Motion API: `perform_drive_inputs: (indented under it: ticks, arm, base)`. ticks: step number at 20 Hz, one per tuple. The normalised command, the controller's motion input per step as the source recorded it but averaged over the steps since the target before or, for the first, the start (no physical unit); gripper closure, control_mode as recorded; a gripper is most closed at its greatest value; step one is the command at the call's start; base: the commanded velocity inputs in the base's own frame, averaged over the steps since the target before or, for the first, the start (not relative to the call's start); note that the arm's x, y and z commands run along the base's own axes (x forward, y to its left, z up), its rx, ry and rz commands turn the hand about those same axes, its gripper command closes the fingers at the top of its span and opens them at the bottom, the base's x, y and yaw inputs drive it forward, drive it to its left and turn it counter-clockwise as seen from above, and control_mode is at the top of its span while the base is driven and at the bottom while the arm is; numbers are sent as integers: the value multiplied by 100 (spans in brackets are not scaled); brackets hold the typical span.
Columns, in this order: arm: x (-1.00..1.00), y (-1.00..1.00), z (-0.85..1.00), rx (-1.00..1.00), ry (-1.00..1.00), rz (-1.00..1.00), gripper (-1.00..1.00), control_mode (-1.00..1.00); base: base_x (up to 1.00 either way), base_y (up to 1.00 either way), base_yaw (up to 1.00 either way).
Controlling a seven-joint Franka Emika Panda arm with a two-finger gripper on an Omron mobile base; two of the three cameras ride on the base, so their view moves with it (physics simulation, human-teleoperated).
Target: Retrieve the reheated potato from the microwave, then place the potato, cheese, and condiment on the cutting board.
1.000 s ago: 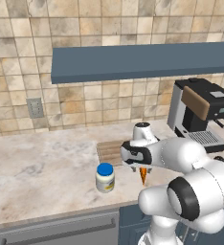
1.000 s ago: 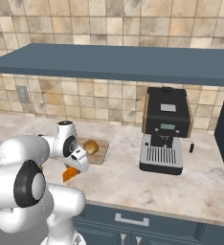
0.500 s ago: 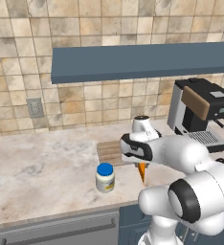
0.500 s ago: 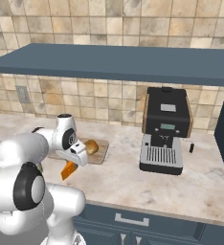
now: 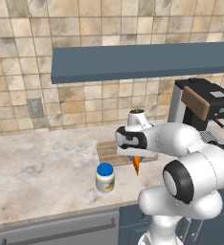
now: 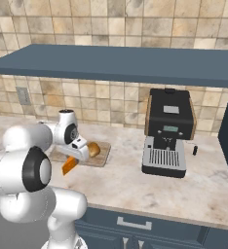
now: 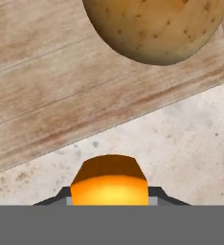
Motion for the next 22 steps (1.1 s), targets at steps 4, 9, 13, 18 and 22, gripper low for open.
perform_drive_inputs:
  ticks: [4, 9, 13, 18, 22]
  arm:
    - [66, 11, 0, 0, 4, 13, 100, -100]
    - [54, 10, 0, -2, 0, 14, 100, -100]
    - [37, 0, -8, 0, 0, 10, 100, -100]
    - [37, 0, -16, 0, 0, 7, 100, -100]
    - [33, 1, -20, 0, 0, 6, 100, -100]
  base:
    - [0, 0, 0]
    - [0, 0, 0]
    - [0, 0, 0]
    - [0, 0, 0]
    - [0, 0, 0]
